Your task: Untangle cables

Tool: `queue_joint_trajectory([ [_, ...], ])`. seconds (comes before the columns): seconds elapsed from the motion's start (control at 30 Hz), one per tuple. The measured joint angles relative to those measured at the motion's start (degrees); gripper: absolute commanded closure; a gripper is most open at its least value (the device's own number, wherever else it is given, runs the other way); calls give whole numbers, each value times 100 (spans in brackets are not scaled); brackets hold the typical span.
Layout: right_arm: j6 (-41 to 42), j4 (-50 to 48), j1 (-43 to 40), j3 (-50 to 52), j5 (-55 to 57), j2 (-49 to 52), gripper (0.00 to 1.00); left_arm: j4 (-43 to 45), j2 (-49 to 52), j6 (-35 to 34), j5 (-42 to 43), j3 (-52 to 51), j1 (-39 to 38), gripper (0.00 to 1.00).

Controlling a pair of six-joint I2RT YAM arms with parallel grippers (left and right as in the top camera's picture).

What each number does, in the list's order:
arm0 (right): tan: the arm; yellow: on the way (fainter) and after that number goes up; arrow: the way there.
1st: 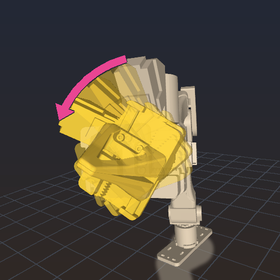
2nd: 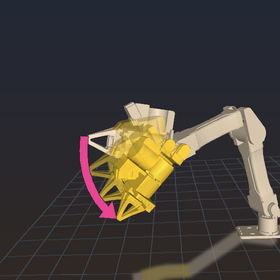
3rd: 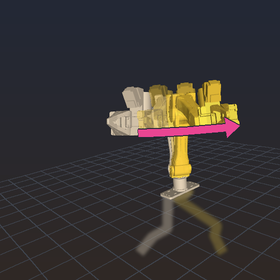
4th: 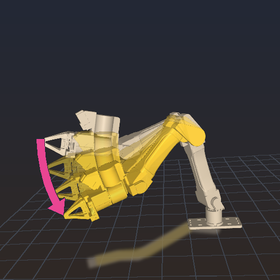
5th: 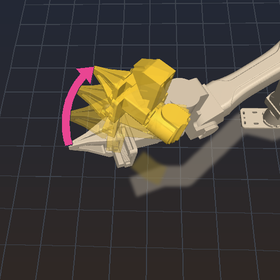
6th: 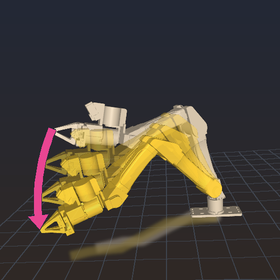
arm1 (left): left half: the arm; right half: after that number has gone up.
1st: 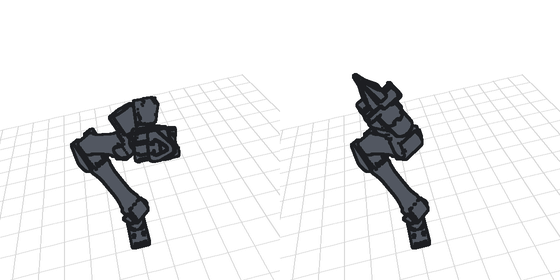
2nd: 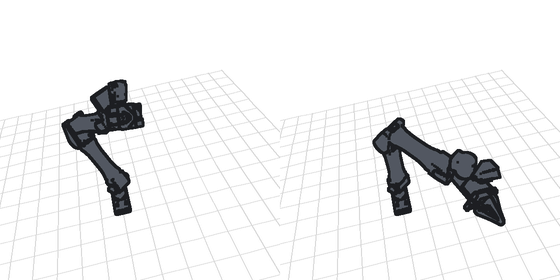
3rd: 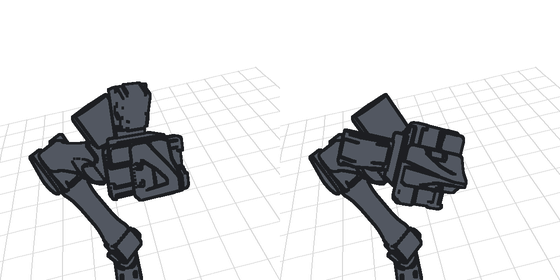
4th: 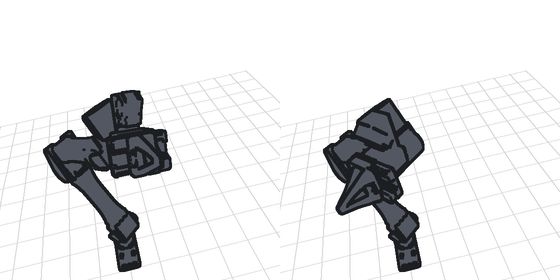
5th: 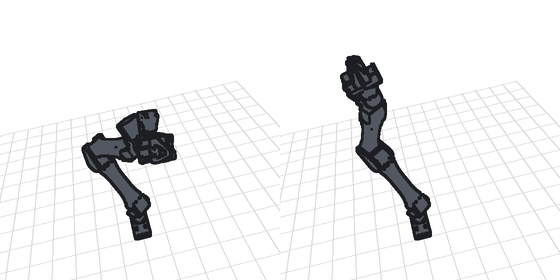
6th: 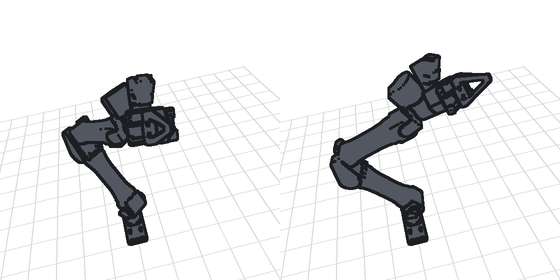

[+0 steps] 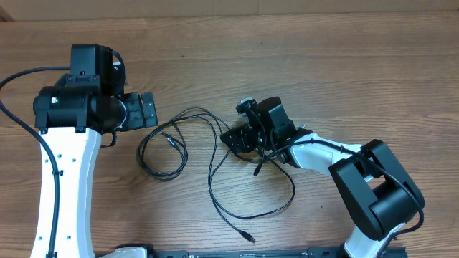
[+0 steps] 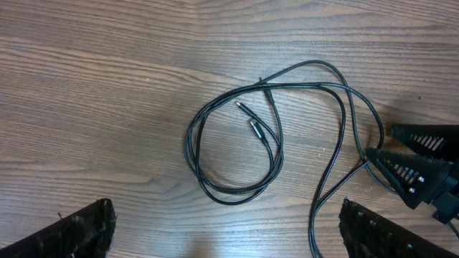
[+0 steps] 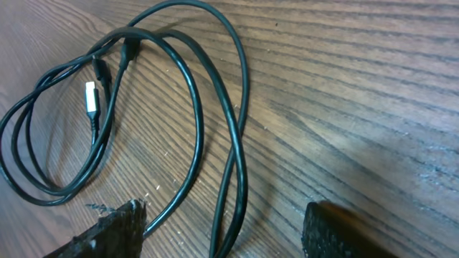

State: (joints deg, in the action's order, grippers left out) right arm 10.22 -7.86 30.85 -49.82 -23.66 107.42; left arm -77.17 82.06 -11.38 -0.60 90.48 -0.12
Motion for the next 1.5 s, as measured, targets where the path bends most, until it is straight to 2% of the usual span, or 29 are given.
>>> queue_joint_trajectory([
  [0.2, 28, -2, 131, 0, 39, 0, 38, 0, 0, 0, 0, 0, 0, 0],
  [0.3, 35, 0, 247, 0, 57, 0, 44, 0, 0, 0, 0, 0, 0, 0],
  [0.37, 46, 0, 291, 0, 63, 0, 53, 0, 0, 0, 0, 0, 0, 0],
  [0.57, 50, 111, 297, 0, 232, 0, 89, 0, 0, 0, 0, 0, 0, 0],
  [0.63, 68, 118, 299, 0, 271, 2, 96, 0, 0, 0, 0, 0, 0, 0],
  [0.9, 483, 153, 258, -35, 57, 2, 96, 0, 0, 0, 0, 0, 0, 1],
  [1.03, 654, 890, 120, -389, -291, -175, 96, 0, 0, 0, 0, 0, 0, 0],
  [1.3, 546, 2736, 70, -2094, -354, -1891, 96, 0, 0, 0, 0, 0, 0, 0],
  [1.5, 498, 3064, 68, -2817, -273, -2715, 96, 2, 0, 0, 0, 0, 0, 1],
])
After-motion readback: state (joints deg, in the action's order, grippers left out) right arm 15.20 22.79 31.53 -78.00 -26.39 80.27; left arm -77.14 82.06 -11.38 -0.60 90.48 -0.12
